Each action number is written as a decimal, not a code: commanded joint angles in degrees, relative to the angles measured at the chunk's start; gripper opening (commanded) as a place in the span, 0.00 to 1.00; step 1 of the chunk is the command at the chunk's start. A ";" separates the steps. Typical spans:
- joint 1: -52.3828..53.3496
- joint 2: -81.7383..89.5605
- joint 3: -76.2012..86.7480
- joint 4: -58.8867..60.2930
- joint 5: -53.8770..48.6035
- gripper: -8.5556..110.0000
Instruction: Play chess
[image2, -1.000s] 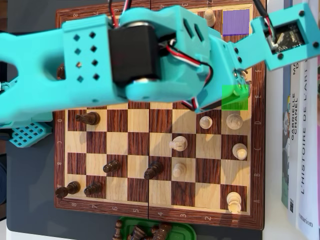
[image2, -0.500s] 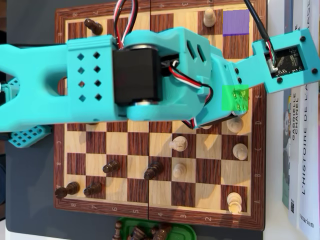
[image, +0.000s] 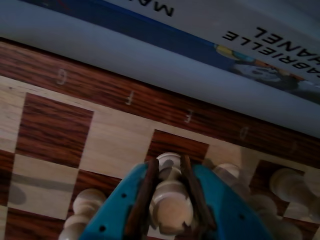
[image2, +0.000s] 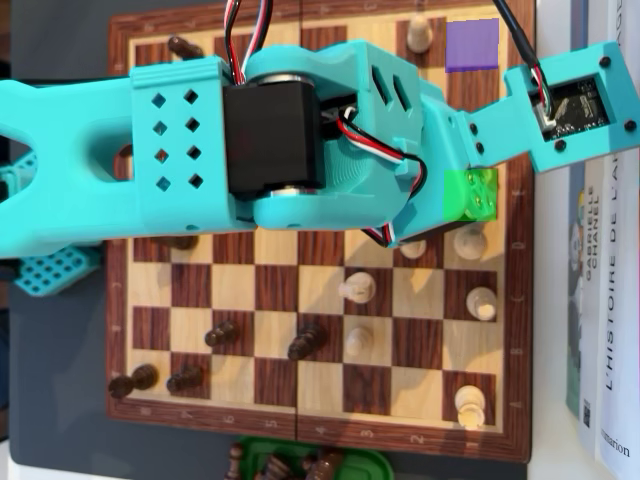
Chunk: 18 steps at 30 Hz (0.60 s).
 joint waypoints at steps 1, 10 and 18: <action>-0.26 3.87 0.26 0.09 -0.26 0.11; -0.26 3.87 1.93 -0.35 -0.18 0.11; 0.09 3.87 1.76 -0.44 -0.18 0.11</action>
